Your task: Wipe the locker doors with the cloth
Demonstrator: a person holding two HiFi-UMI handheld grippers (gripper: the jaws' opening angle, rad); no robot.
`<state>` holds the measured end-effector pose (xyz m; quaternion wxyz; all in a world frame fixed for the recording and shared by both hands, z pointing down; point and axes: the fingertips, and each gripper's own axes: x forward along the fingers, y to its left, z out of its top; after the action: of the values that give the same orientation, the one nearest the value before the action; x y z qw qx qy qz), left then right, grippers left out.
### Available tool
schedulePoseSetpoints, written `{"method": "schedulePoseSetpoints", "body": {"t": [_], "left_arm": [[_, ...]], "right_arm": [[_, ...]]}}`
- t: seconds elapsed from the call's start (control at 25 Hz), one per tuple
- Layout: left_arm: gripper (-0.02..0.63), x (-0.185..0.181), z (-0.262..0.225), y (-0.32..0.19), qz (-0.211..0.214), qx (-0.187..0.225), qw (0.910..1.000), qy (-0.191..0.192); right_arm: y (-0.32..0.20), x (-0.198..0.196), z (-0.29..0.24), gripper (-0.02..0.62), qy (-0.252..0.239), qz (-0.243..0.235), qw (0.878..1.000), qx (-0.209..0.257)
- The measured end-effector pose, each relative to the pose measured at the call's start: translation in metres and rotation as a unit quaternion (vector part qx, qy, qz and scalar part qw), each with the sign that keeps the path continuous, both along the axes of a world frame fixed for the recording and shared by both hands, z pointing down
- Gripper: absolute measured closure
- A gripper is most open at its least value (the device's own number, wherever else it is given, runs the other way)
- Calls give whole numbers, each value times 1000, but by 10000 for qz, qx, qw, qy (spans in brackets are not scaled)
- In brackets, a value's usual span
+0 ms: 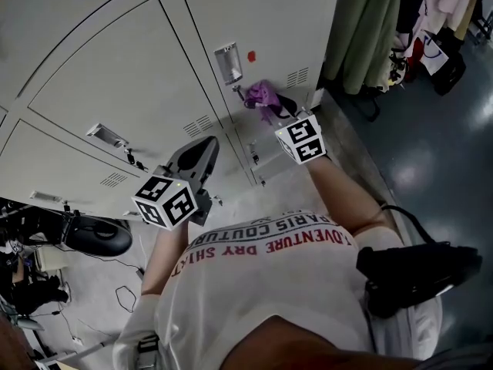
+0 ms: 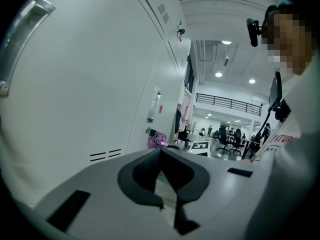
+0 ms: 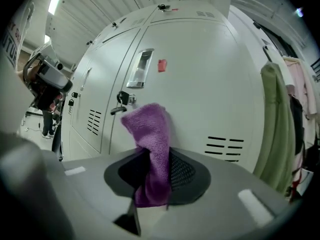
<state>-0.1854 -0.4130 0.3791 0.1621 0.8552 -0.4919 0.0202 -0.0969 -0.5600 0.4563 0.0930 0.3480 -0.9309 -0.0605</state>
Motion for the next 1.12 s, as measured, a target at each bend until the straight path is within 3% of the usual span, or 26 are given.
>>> {"method": "schedulePoseSetpoints", "body": {"t": [0.48, 0.6, 0.92, 1.12], "left_arm": [[606, 16, 8, 3, 51, -153, 9999, -60], [606, 18, 8, 5, 24, -172, 9998, -63], [606, 35, 7, 25, -3, -224, 9996, -143], [606, 44, 18, 57, -186, -284, 9994, -17]], "right_arm": [[-73, 114, 13, 517, -248, 1371, 9896, -360], [-83, 129, 18, 517, -236, 1507, 9870, -505], [-65, 131, 11, 517, -85, 1094, 9915, -695], [19, 110, -10, 517, -377, -35, 9954, -877]]}}
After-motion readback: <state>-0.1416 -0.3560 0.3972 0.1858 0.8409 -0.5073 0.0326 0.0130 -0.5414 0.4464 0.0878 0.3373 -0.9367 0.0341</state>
